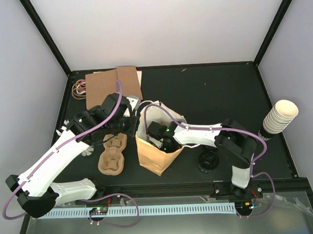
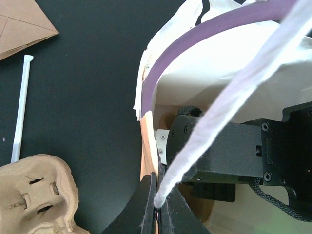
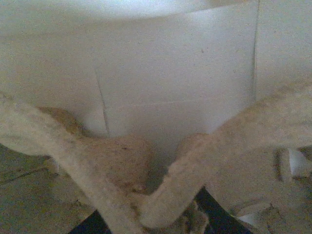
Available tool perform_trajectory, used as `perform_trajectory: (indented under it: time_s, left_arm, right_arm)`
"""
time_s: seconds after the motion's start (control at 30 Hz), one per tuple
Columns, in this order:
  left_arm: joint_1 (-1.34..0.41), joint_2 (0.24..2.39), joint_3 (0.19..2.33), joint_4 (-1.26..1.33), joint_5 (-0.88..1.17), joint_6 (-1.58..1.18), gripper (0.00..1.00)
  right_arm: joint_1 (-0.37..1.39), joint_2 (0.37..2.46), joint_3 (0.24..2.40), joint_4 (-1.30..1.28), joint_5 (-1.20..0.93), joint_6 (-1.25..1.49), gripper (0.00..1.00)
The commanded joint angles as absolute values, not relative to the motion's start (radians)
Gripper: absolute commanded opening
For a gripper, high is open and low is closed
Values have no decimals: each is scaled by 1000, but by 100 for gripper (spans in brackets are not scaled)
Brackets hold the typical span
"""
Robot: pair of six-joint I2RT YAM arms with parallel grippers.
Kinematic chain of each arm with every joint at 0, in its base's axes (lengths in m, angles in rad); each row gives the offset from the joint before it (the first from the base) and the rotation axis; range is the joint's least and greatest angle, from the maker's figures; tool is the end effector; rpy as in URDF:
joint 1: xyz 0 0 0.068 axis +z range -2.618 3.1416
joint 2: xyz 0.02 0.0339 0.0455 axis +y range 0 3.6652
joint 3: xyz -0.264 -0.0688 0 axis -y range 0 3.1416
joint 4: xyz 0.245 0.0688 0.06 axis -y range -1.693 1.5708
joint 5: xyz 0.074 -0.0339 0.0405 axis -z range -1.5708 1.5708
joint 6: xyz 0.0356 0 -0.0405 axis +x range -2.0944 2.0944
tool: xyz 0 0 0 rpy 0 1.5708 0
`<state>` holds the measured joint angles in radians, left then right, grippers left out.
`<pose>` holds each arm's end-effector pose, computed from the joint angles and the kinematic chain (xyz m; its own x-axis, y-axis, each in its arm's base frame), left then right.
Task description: Pack the takeout coffee
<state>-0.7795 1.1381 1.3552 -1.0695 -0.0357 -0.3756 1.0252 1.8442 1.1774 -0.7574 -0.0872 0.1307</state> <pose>0.1487 -0.1451 0.3820 -0.7497 0.2255 -0.6221 0.4415 0.8708 -0.2164 0.1722 0.2896 0.1550 -0.6208 -0.7725 -0.1336 -0.7839 0.6120 0.1045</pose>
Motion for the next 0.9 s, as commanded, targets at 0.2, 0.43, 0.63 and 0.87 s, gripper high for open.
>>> perform_trajectory:
  time_s: [0.2, 0.43, 0.63, 0.87]
  left_arm:
    - [-781, 1097, 1379, -1031, -18, -357, 1]
    - [-781, 1097, 1377, -1024, -20, -356, 2]
    - [-781, 1099, 1377, -1022, -15, -357, 2]
    - [-781, 1095, 1376, -1023, -14, -357, 2]
  right_arm:
    - [1025, 1919, 1118, -754, -78, 142, 28]
    - [1025, 1830, 1138, -782, -67, 143, 43]
    - [1025, 1793, 1159, -808, -58, 140, 49]
    - [1026, 1771, 1154, -805, -58, 141, 73]
